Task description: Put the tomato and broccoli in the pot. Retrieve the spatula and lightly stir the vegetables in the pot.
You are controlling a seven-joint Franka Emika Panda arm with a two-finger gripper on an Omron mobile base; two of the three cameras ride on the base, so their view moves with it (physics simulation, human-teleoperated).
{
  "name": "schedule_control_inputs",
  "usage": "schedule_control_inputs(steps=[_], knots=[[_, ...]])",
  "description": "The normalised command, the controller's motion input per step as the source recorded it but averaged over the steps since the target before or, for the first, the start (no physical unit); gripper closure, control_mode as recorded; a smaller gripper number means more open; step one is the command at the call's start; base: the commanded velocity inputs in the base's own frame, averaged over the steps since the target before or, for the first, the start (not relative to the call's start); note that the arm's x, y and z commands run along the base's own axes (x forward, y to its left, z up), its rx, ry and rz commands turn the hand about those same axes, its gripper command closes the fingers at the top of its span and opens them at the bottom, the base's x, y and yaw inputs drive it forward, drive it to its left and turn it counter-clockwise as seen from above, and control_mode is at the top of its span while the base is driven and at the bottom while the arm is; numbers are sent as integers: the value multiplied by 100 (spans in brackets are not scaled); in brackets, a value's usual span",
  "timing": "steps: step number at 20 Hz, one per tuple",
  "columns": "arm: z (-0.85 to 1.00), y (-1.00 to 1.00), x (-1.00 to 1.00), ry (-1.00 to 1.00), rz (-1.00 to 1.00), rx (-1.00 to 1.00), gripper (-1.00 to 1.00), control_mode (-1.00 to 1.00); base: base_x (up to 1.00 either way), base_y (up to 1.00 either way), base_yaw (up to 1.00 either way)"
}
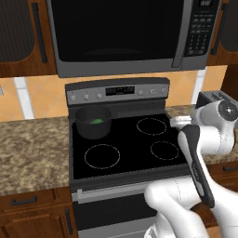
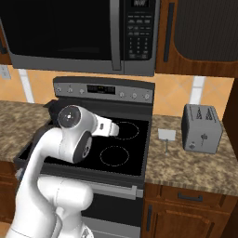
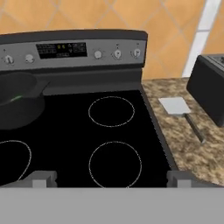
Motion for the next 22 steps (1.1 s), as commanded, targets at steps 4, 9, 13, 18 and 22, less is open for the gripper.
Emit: schedule_control_inputs(steps=[4,9,13,18,22], knots=[[5,-100,0,2,-5,0,-100,-100,0,0,0],[1,-100,1,10,-12,0,-100,-100,0,0,0],[0,-99,10,14,-15,0,-100,-100,0,0,0],[-10,-82,2,13,-3,4,-100,-100,0,0,0],[-30,-47,3,12,1,5,-100,-100,0,0,0]])
